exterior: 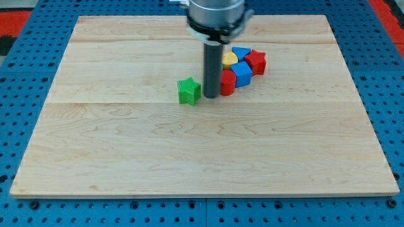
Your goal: Move the green star towards the top left
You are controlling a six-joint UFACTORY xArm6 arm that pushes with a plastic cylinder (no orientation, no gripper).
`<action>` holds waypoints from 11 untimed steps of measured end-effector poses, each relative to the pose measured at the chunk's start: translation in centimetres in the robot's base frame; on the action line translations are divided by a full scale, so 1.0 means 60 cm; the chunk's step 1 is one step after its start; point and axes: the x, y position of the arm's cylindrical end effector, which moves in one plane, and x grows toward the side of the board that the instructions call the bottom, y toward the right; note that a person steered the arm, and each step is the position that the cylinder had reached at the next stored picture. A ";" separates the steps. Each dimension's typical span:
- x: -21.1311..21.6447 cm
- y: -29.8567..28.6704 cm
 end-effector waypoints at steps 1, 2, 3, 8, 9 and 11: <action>-0.009 -0.124; 0.035 -0.099; 0.054 -0.135; -0.003 -0.275; -0.055 -0.259; -0.079 -0.046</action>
